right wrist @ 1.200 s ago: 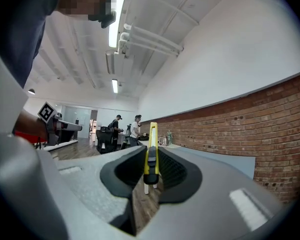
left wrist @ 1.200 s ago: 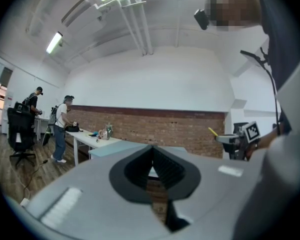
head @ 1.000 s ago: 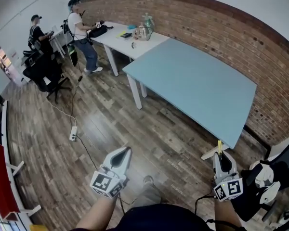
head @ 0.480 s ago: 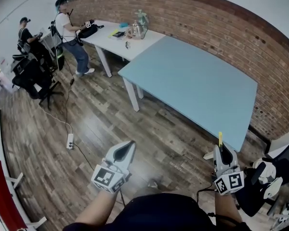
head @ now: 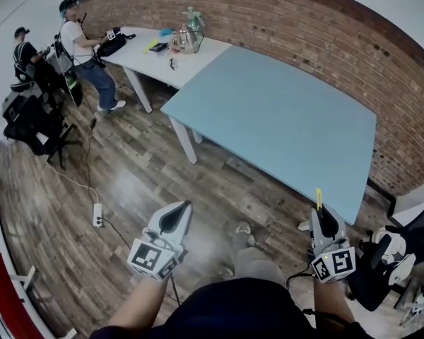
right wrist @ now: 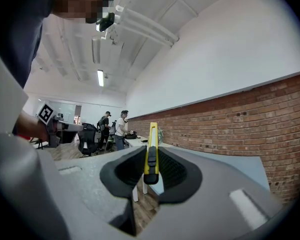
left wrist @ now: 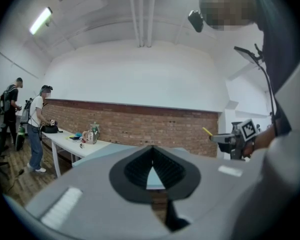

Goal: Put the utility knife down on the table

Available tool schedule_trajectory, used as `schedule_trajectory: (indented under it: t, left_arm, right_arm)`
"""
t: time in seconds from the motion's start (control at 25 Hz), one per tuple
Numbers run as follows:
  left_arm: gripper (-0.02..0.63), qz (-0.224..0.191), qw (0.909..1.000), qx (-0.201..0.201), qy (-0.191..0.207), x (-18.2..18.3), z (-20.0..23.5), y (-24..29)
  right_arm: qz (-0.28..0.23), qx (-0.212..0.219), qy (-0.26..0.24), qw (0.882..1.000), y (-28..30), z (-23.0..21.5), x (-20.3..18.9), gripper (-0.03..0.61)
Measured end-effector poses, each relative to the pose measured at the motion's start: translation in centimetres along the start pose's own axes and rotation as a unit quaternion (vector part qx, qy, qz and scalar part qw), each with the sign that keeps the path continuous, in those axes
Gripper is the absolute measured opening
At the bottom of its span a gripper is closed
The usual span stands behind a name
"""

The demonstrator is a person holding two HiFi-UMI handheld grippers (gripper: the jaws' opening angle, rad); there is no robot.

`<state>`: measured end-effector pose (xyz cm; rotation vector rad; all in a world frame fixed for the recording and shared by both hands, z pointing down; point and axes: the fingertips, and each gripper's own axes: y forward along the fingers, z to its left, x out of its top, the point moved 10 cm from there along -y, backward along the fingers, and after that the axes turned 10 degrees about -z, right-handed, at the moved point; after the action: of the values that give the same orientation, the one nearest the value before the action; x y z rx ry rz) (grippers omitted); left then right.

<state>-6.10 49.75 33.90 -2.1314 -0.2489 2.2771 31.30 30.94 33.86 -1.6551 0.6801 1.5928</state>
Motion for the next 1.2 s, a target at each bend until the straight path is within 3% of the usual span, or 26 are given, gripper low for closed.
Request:
schedule_trajectory:
  t: [0.32,1.0,1.2]
  left_arm:
    - [0.003,0.006,0.9997,0.022,0.001,-0.1,4.4,5.4]
    - [0.003,0.021,0.9989,0.017,0.037,1.6,9.9,20.4]
    - [0.002,0.013,0.9995,0.025,0.017,0.8,11.3,22.5]
  right_arm:
    - [0.003,0.018,0.005,1.0,7.7,-2.8,-2.0,0.074]
    - [-0.003,0.036,0.029,0.999,20.6,-12.1,-5.0,0.074]
    - [-0.012,0.041,0.02,0.999,23.9,-13.4,-5.1,0.074]
